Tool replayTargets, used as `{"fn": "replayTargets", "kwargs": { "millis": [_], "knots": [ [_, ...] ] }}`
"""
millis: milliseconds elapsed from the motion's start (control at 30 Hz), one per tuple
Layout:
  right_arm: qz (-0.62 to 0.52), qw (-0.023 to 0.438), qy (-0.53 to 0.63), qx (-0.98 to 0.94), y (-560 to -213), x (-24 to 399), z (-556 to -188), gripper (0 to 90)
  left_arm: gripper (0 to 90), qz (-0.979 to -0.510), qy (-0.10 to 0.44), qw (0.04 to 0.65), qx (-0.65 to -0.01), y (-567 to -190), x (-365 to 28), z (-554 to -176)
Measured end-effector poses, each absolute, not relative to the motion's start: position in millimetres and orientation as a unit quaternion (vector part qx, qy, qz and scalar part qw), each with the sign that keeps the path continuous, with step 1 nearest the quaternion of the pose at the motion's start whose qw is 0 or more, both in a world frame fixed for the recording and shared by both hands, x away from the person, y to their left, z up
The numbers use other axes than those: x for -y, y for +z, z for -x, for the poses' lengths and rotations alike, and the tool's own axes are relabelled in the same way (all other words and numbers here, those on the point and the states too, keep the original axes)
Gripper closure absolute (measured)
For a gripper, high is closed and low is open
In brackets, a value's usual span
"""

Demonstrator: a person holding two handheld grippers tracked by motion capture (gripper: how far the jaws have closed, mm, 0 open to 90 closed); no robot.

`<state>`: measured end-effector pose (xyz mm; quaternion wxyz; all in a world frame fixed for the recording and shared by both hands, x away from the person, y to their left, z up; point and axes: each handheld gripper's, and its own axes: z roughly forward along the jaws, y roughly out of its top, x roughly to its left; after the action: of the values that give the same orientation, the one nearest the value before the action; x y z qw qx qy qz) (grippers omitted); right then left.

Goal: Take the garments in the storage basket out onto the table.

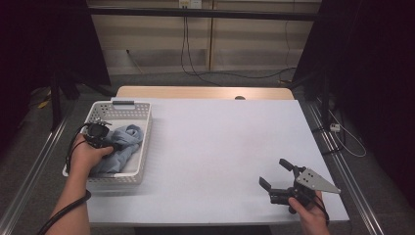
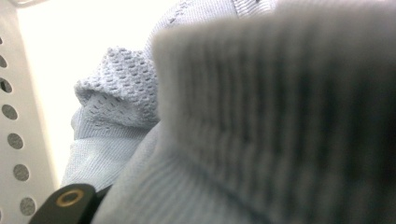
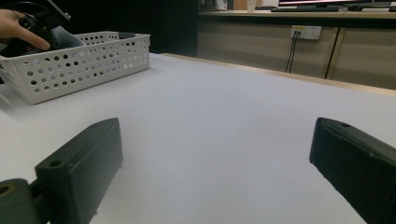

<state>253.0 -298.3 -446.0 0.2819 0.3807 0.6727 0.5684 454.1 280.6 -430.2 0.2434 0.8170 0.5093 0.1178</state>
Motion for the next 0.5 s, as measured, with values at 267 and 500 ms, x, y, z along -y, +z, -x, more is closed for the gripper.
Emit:
{"fn": "replayTargets", "kwargs": {
  "millis": [267, 500],
  "knots": [
    [-0.382, 0.282, 0.569, -0.671, -446.0, 298.7, -253.0, 2.2, 68.4, -0.814, 0.109, 0.234, -0.520, -423.2, -276.8, -454.8],
    [-0.383, 0.281, 0.570, -0.671, -446.3, 299.1, -254.4, 2.2, 69.4, -0.817, 0.098, 0.238, -0.516, -406.5, -276.1, -455.0]
  ]
}}
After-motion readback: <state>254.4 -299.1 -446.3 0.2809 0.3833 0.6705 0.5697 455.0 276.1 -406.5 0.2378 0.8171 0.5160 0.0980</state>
